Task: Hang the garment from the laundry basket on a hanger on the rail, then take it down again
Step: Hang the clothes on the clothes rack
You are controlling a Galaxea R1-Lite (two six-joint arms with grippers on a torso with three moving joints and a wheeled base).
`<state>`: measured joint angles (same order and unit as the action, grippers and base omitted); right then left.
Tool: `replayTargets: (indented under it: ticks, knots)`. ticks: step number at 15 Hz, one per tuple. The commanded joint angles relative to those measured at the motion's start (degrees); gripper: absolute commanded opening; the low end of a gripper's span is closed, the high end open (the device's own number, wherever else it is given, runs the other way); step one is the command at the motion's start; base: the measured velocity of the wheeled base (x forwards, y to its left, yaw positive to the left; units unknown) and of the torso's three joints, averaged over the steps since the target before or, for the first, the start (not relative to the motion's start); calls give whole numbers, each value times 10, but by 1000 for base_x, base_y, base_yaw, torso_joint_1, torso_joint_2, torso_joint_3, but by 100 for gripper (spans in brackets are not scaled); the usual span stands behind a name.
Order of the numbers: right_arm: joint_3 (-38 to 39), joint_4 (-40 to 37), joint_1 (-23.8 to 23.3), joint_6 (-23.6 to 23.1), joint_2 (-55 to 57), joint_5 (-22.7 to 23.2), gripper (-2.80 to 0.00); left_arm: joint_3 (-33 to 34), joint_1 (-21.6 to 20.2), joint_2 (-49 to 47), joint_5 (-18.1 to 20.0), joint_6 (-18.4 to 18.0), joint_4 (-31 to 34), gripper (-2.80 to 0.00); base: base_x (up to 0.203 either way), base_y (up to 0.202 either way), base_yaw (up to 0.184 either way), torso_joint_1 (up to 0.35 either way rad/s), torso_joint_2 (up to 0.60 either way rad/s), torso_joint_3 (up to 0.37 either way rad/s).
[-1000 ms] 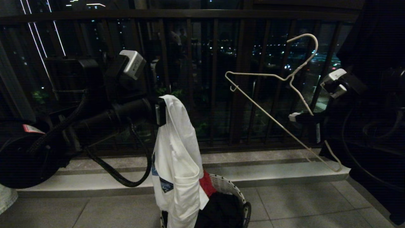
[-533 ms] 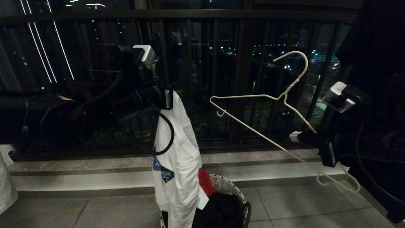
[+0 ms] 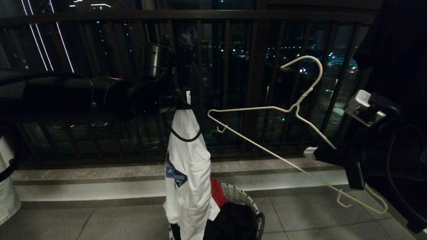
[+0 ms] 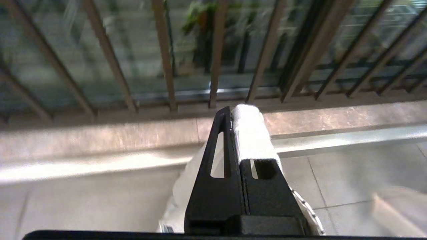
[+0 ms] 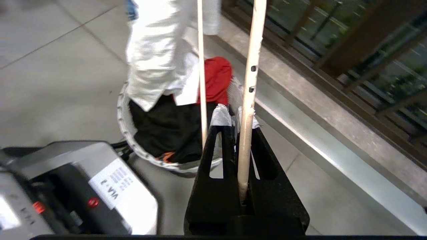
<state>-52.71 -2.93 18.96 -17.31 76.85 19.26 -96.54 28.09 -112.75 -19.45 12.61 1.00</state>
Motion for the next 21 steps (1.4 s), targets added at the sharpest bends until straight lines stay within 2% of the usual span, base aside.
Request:
replayTargets:
  ticks: [1, 7, 9, 10, 13, 19, 21]
  knots:
    - [3, -1, 22, -1, 0, 3, -280, -42, 2, -50, -6, 10, 18, -280, 0, 0, 0, 0, 0, 0]
    - [7, 1, 52, 4, 20, 3, -280, -61, 2, -65, -7, 25, 19, -280, 0, 0, 0, 0, 0, 0]
    - [3, 8, 58, 29, 29, 3, -280, -55, 10, -55, -7, 34, 21, -280, 0, 0, 0, 0, 0, 0]
    - [0, 15, 59, 45, 32, 3, -280, -49, 13, -44, -7, 35, 26, -280, 0, 0, 0, 0, 0, 0]
    - [-3, 24, 60, 54, 42, 4, -280, -54, 24, -26, -7, 59, 66, -280, 0, 0, 0, 0, 0, 0]
    - [-10, 24, 65, 64, 54, 4, -280, -46, 32, -13, -7, 73, 71, -280, 0, 0, 0, 0, 0, 0]
    - [-16, 24, 65, 74, 57, 3, -280, -47, 32, -11, -7, 79, 93, -280, 0, 0, 0, 0, 0, 0]
